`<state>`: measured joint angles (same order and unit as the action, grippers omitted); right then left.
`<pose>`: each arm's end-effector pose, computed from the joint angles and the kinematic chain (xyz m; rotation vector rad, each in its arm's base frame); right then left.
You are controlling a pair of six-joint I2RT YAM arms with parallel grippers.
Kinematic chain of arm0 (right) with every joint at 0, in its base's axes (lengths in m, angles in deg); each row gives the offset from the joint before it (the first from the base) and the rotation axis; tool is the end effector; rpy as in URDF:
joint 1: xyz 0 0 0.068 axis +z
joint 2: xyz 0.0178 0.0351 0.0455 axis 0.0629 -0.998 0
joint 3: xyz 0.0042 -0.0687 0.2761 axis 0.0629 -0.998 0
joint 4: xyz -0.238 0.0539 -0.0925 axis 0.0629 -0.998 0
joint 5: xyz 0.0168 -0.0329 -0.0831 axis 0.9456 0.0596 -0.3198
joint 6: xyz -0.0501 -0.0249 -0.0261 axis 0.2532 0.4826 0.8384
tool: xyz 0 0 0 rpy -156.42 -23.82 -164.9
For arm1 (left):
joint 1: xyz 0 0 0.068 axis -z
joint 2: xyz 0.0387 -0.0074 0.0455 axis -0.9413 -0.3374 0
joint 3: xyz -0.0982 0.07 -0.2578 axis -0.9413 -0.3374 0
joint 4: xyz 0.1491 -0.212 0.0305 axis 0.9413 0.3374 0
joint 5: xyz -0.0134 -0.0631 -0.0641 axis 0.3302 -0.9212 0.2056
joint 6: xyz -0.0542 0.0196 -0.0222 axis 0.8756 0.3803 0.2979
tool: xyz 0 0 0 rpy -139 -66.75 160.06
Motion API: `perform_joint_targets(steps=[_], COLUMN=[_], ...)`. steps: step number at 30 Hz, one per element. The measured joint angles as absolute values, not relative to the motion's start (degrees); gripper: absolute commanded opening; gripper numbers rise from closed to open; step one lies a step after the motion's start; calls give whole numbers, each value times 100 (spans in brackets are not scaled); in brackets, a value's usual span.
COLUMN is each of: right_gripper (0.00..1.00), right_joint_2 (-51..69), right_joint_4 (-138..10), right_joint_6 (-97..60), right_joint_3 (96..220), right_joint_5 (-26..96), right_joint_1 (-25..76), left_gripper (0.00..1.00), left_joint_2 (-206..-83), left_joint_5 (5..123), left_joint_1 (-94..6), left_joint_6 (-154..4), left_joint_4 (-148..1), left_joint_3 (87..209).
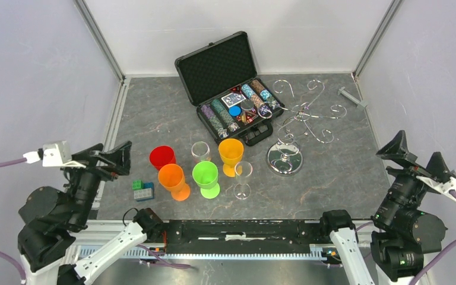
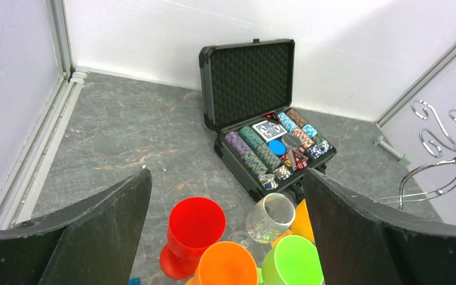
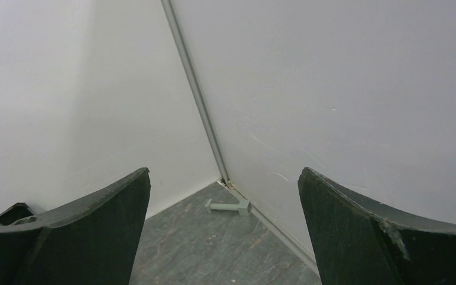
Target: Take the wine glass off the wine glass rack
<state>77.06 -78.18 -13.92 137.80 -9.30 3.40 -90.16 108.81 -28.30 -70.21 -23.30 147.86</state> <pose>-0.0082 -0.0293 0.4372 0.5339 1.0624 -0.2107 0.0049 0.0330 0.4463 -0.1714 1.5301 -0.3278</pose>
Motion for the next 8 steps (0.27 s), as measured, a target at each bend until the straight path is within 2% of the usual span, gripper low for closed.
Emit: perform_joint_targets(steps=[8], right_gripper=[99], right_joint_2=[7850], right_joint_4=[-8023], right_joint_6=[-1344], right_joint_3=[13749], right_joint_5=[-1212], right_joint_1=[340], left_gripper=[100], left_joint_2=[-8815], left_joint_5=[10728], left_joint_1=[-2830], left_joint_6=[-7137], left_joint_4=[-2341], left_joint_3=[14789])
